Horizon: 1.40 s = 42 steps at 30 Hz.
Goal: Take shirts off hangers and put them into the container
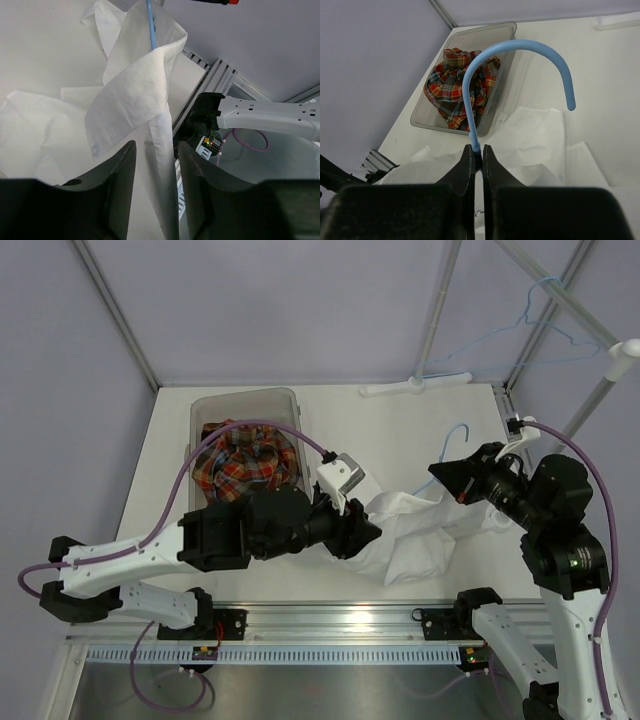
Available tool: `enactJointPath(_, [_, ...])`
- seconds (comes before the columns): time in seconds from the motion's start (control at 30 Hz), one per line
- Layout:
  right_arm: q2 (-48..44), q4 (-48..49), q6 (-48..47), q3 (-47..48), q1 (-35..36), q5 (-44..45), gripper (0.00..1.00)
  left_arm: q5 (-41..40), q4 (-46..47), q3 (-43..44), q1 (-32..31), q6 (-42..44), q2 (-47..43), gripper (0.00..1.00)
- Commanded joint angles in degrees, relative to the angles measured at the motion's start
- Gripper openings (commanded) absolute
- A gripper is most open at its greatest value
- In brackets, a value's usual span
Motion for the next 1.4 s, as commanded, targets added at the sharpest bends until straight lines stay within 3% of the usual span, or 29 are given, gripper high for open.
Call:
enactJointPath(0.0, [-1.18,0.45,3.74,3.65,0.30,5.28,0.00,-0.33,1.17,-1.26,-0.31,-0.95,-2.82,0.46])
enactJointPath(0.3, [-1.44,-2.10,3.13,5.58,0.39,11.18,0.00,-0.68,-0.06,-6.81,-0.66,-3.32,-6.96,0.51])
enactJointPath(0.67, [-2.06,-8.78,-0.47,10.68,0.30,16.72,0.00,-7.79,-5.51,-8.56,-0.75,-4.55,-13.19,0.22])
enactJointPath(0.77, [-2.76,-9.14,-0.56,10.42,0.30,16.99,0.00,-10.42,-6.04,-9.00,-0.75,-4.90,-15.13,0.00])
enactJointPath(1.03, [-4.52,-9.93,-0.13,7.35,0.30,21.02,0.00,-20.72,-3.05,-14.09,-1.01,-7.63,-25.94,0.00])
enactJointPath(1.37, [-5.58,-11.42,8.40,6.11,0.30,38.77,0.00,-25.99,-5.77,-17.70,-1.01,-9.74,-32.27,0.00])
